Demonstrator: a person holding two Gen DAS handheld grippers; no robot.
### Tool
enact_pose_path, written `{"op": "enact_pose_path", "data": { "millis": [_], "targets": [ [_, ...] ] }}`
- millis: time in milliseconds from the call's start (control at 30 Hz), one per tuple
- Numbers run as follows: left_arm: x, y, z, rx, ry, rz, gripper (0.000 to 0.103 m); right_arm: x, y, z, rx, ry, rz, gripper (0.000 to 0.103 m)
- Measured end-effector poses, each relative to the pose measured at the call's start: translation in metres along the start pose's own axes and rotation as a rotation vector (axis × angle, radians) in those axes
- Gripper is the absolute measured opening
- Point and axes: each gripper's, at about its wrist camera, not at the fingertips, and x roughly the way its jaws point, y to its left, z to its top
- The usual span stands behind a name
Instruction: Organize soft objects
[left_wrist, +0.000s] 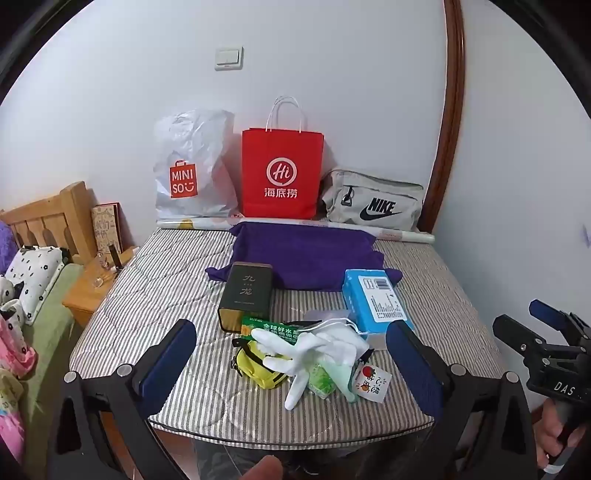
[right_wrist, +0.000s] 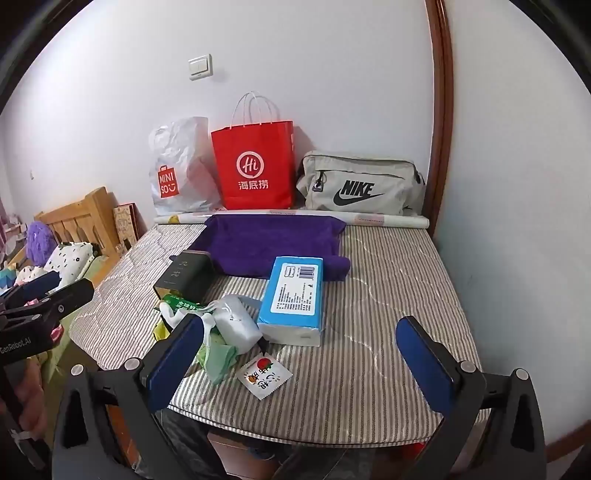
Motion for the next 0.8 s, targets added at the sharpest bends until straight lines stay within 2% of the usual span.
{"op": "enact_pose_path", "data": {
  "millis": [167, 400, 800],
  "targets": [
    [-0.007, -0.005, -0.003, 0.019, -0.024, 0.005, 0.103, -0.001, 0.001, -0.002, -0.002, 0.0, -0.006, 0.102],
    [-0.004, 0.006, 0.002, -0.038, -0.01, -0.014, 0.103, 0.003, 0.0, -0.002, -0.006, 0.004, -0.001, 0.102],
    [-0.003, 0.008, -0.001, -0.03, -0.005, -0.008, 0.103, -0.003, 0.004, -0.005, -0.02, -0.005, 0.002, 0.102]
  ]
}}
